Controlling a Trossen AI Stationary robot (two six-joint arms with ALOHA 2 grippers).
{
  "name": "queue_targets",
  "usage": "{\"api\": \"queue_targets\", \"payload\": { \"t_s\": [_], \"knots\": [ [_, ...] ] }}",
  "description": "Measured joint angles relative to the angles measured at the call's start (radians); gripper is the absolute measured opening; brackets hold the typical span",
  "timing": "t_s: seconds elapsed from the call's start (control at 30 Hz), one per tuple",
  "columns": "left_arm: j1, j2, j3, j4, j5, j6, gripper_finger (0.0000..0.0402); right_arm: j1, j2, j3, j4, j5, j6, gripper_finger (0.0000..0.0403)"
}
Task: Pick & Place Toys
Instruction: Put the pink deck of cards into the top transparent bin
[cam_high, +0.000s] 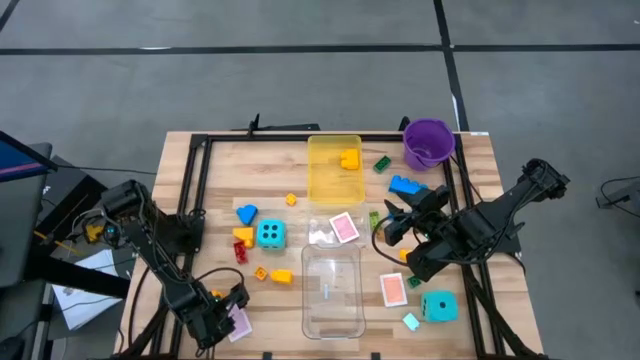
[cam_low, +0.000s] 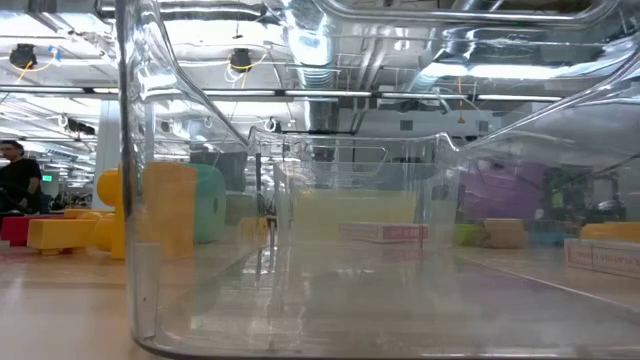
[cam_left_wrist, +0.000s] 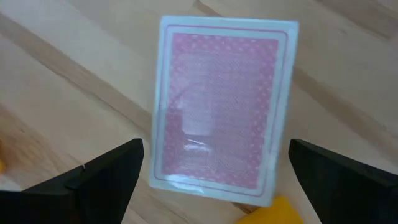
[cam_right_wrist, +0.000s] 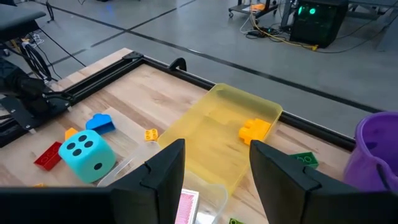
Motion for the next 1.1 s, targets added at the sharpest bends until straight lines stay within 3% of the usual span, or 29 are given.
{"api": "queue_targets", "payload": {
  "t_s": [0.27,0.5,0.87,1.1],
  "knots": [
    [0.062,0.0,-0.002,0.042,0.105,0.022,0.0397,0.0,0.0,0.0,0.001,0.0,-0.015,0.0173],
    [0.079,-0.004,-0.084,0.142,0.175,0.017,0.0394,0.0,0.0,0.0,0.001,0.0,-0.019,0.0173],
    [0.074,-0.004,-0.101,0.165,0.18,-0.007,0.03,0.0,0.0,0.001,0.005,0.0,-0.019,0.0173],
    [0.074,-0.03,-0.106,0.164,0.177,-0.091,0.0302,0.0,0.0,0.001,0.008,0.0,-0.019,0.0173]
  ]
}}
